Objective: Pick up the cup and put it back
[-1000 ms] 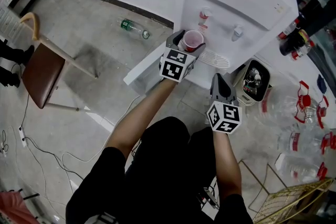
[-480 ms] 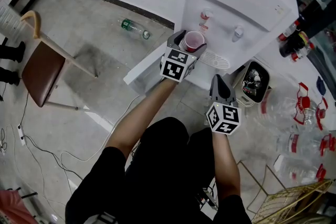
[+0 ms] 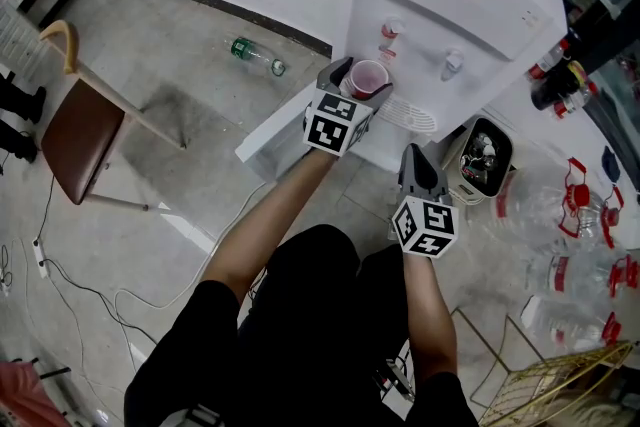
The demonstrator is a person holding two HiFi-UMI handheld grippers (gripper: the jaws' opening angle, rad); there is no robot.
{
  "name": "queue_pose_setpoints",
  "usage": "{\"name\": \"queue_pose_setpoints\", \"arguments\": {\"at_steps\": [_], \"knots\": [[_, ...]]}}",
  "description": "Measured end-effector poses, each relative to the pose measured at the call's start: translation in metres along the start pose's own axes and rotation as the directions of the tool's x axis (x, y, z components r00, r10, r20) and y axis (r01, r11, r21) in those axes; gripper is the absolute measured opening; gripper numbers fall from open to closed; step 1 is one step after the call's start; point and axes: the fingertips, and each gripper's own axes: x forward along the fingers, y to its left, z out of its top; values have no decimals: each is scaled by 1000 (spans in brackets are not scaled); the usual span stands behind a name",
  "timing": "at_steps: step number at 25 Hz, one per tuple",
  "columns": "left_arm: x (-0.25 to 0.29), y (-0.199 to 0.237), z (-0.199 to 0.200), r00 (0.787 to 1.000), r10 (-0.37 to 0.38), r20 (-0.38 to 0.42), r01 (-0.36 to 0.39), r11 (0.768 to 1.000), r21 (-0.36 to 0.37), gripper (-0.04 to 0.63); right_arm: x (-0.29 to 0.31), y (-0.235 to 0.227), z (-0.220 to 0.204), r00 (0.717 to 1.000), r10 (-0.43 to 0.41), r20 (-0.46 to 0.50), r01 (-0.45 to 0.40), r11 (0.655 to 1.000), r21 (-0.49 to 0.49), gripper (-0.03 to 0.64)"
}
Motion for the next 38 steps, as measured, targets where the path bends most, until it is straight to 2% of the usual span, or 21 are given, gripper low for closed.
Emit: {"name": "queue_pose_setpoints", "arguments": {"at_steps": [11,15,19,21,22,23,24,25,30,34,38], "knots": [[-6,-1,14,1000,0,31,-1,1000,21,361,-2,0,2,1000,-5,4,5,1000,0,-5],[-23,-3,25,997,-5,81,7,1000,-17,360,0,-2,0,1000,-10,-4,10,1000,9,-5],[-52,-14,30,987,-59,151,68,996,-59,359,4,-2,3,1000,-3,-5,4,1000,25,-5],[-68,-19,24,984,-73,162,86,994,-72,357,8,-2,2,1000,1,-8,-1,999,36,-5],[-77,-22,19,984,-75,162,89,993,-82,337,10,-2,1,1000,1,-10,-1,999,39,-5],[-84,-23,14,984,-74,161,89,992,-91,258,12,-1,0,1000,1,-12,-1,999,42,-5],[-91,-25,8,984,-71,161,88,991,-100,146,13,0,-1,1000,2,-16,-1,999,49,-5],[-95,-25,3,985,-67,157,85,991,-108,107,15,1,-3,1000,4,-23,-2,998,58,-5],[-101,-23,-19,997,-38,73,48,987,-150,17,24,4,-10,995,10,-103,-1,996,85,-5],[-110,-23,-19,999,-10,-41,3,985,-174,8,18,10,-1,982,13,-186,11,992,125,-5],[-138,-36,5,991,17,-132,-44,979,-200,6,-4,22,23,958,32,-286,8,990,141,-5]]}}
